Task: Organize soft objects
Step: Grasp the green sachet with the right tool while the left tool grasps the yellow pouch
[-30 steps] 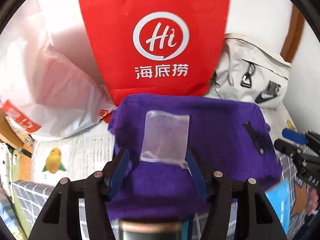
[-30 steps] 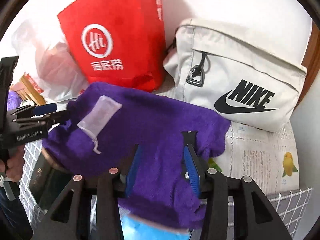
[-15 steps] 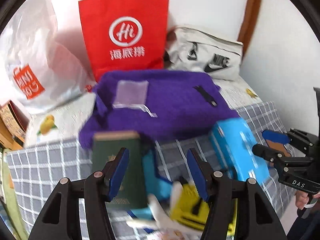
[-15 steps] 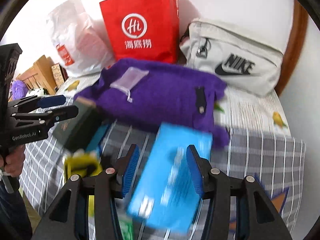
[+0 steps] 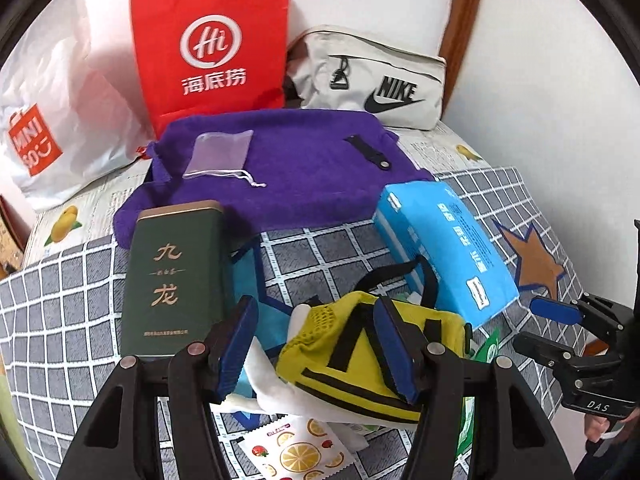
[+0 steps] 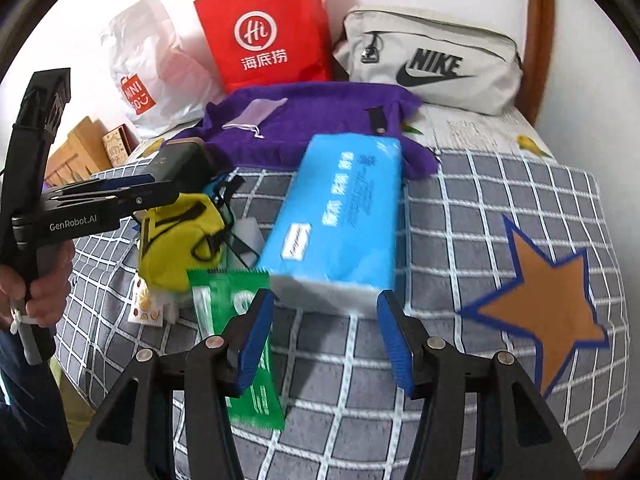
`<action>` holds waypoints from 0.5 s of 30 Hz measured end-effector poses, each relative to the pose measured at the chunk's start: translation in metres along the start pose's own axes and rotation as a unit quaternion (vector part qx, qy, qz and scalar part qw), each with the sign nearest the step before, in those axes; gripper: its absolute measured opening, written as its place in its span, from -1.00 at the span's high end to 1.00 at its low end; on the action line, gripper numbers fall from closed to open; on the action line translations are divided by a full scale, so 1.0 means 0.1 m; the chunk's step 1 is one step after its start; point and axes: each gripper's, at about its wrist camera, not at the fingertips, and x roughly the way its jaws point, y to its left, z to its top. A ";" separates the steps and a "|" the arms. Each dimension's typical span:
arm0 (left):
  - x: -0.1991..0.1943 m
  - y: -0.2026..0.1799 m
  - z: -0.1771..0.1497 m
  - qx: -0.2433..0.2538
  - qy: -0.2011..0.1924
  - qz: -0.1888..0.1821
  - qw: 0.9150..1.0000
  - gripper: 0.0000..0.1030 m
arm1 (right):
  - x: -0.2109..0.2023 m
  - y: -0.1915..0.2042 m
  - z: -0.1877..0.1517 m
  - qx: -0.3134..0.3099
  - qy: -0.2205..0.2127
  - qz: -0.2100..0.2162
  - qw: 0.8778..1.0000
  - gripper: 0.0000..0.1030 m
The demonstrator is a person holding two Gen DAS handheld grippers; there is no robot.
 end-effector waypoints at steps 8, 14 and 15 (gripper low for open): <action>0.19 0.04 -0.05 0.010 0.020 0.004 1.000 0.10 | -0.01 -0.04 -0.21 0.009 0.007 0.006 1.000 -0.04; 0.23 -0.03 -0.09 0.030 0.026 -0.014 0.999 0.37 | 0.03 0.02 -0.30 0.008 0.013 0.018 1.000 -0.04; 0.23 -0.03 -0.10 0.030 0.025 -0.014 0.999 0.38 | 0.04 0.03 -0.31 0.009 0.014 0.021 1.000 -0.04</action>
